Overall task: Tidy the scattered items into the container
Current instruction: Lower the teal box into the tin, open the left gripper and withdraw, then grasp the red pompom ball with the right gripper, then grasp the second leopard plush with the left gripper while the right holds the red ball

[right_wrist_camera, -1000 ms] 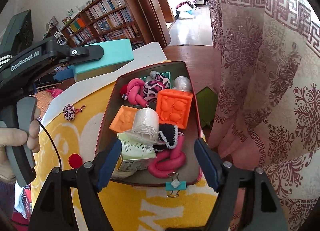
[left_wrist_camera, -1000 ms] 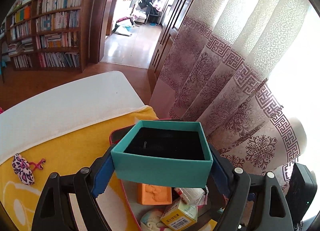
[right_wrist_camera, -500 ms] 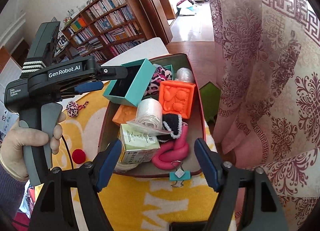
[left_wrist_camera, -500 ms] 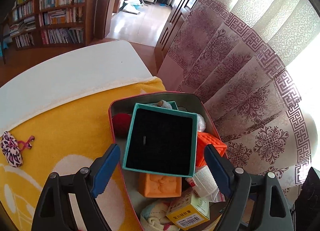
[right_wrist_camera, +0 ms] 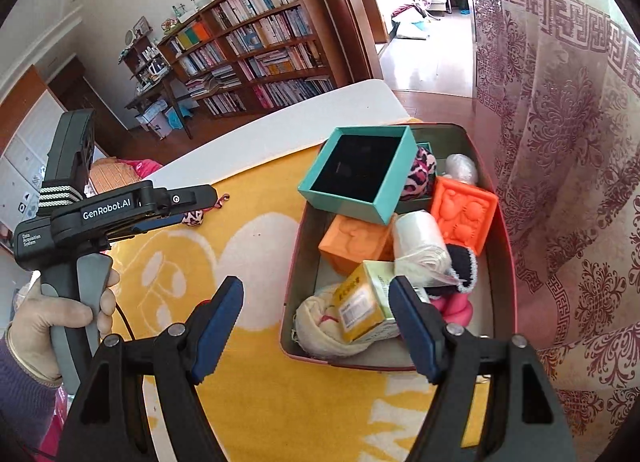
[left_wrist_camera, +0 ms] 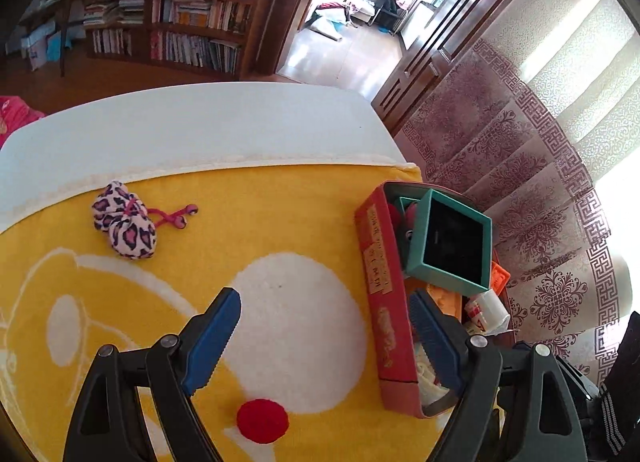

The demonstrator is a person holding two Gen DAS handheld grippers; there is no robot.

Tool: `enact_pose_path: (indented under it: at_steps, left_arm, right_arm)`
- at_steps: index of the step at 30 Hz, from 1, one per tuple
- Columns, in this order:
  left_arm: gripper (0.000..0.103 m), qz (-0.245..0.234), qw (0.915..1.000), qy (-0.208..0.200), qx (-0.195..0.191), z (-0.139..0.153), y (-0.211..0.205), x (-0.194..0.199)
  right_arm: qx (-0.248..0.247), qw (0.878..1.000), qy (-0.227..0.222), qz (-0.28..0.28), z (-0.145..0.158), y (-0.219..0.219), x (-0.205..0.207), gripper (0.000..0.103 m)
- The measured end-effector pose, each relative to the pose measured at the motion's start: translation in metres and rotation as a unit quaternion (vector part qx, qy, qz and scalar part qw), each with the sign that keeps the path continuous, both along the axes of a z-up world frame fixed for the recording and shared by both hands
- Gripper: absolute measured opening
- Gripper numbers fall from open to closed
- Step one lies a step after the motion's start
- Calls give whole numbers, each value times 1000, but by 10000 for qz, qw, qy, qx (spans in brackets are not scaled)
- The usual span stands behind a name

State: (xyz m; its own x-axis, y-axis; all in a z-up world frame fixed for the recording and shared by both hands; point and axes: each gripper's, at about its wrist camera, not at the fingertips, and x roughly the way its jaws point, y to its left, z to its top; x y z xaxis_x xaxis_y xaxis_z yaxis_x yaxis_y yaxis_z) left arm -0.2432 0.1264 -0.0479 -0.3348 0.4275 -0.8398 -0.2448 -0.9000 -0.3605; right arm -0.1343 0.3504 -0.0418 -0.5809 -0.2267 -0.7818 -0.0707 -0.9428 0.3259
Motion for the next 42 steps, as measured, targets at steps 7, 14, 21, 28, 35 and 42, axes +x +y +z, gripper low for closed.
enact_pose_path:
  at_steps: [7,14,21,28,35,42]
  left_arm:
    - [87,749,9970,-170,-121,-15,-92,1]
    - [87,905,9955,-272,-112,-25,-139,-1]
    - [88,772,9960,-447,-97,-40,-158,-7]
    - [88,658,9964,-525,-71,-49,-168,-18]
    - [88,482,9974,-538,-49,-60,-158,-37]
    - [88,557,9971,-513,63,-65,-141,-70]
  right_arm:
    - [-24,9988,-148,467,-11,-56,-12,79]
    - [84,9956,-292,881,-24,-107,-23,79]
    - [241,9914,-700,1080,-61,-144,-37,60]
    - [335,9893,-1007,1005,-87,-159,-51,54]
    - [594,9867,-1121,1017,-91,-168,-54,39]
    - [509,9887,-1102,878,-79,-164,-41,39]
